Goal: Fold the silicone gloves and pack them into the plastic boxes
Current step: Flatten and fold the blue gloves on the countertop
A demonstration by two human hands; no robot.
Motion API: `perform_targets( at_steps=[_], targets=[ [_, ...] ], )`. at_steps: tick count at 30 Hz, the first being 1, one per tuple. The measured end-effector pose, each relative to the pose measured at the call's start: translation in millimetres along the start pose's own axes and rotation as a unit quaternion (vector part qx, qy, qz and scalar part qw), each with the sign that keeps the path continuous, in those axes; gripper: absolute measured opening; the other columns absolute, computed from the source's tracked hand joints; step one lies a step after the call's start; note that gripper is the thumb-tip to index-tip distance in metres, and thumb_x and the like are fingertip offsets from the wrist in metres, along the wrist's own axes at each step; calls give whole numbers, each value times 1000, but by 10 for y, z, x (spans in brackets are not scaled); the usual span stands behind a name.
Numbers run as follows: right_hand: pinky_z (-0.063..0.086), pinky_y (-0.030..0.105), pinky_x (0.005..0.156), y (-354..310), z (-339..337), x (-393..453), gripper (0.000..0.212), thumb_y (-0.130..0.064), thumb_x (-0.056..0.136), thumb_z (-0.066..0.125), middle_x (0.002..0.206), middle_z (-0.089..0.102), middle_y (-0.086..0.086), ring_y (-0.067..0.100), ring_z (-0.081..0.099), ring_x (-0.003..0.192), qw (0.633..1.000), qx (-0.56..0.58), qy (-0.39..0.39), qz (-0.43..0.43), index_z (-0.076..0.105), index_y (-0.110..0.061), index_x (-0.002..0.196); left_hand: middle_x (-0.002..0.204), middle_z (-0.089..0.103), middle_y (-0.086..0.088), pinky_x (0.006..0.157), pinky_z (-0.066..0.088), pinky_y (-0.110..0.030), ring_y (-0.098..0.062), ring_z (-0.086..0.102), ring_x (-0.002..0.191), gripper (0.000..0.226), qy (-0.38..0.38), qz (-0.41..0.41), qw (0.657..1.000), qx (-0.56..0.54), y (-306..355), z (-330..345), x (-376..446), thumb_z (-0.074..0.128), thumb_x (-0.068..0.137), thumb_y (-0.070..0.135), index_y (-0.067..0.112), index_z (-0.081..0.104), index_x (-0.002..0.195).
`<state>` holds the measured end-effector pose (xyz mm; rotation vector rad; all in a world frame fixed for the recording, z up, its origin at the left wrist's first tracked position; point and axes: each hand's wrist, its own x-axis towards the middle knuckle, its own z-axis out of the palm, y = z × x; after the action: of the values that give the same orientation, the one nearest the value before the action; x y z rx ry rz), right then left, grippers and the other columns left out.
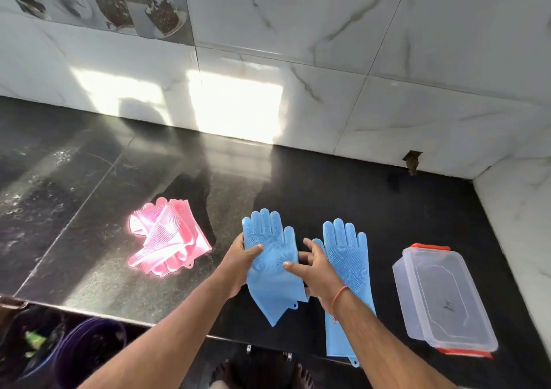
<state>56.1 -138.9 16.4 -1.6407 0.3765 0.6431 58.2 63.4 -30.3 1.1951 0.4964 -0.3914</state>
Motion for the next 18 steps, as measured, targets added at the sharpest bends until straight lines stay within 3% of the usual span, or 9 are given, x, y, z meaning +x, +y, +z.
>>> perform_targets(
  at_steps=[2,5,7,9,11,13,15,18],
  targets=[
    [64,52,95,127,-51,2,93,-26,95,82,123,74,1,21,74,113,998,-55,18,6,25,-21,169,130,77,-4,88,69,-47,-27,80,114,39,15,-15,999,29,-27,-11,77,66,110,14,28,56,145],
    [60,32,87,265,-126,-54,96,-57,89,79,106,78,-7,10,72,104,973,-230,32,-5,31,-25,167,136,74,-2,101,65,-54,-26,76,121,48,27,-25,998,56,-38,1,155,62,111,7,30,51,152],
    [54,22,82,353,-156,-122,98,-64,83,79,102,77,-12,3,72,99,957,-288,28,-12,35,-30,164,138,73,-1,105,62,-58,-27,74,124,54,24,-28,997,63,-35,25,188,61,111,5,31,47,155],
    [59,21,79,423,-161,-183,94,-53,83,82,99,79,-13,1,74,92,960,-279,15,-18,37,-32,162,141,71,0,108,60,-59,-26,73,127,59,12,-23,996,81,-21,44,202,62,110,4,34,44,158],
    [65,30,85,489,-144,-237,89,-37,84,82,101,79,-11,3,76,92,968,-250,4,-21,38,-32,161,145,70,2,113,57,-57,-23,70,132,72,-10,4,991,132,-13,57,213,66,106,0,34,39,164],
    [69,37,77,553,-124,-289,86,-24,88,82,105,80,-7,8,79,93,984,-178,0,8,38,-30,161,152,64,6,118,54,-51,-18,64,139,91,-32,37,977,208,-6,55,229,72,101,-2,36,28,171],
    [68,40,64,623,-107,-333,88,-17,90,82,110,79,1,17,80,93,992,-114,-3,51,34,-27,163,167,50,6,127,45,-47,-17,53,151,107,-40,63,953,295,-32,42,254,78,97,1,33,13,176],
    [67,40,61,703,-100,-378,91,-13,91,80,109,79,6,24,83,83,993,-93,-8,78,29,-27,165,182,17,7,132,23,-29,-15,24,166,127,-26,88,911,402,-81,39,250,86,94,13,23,-10,176]
  ],
)
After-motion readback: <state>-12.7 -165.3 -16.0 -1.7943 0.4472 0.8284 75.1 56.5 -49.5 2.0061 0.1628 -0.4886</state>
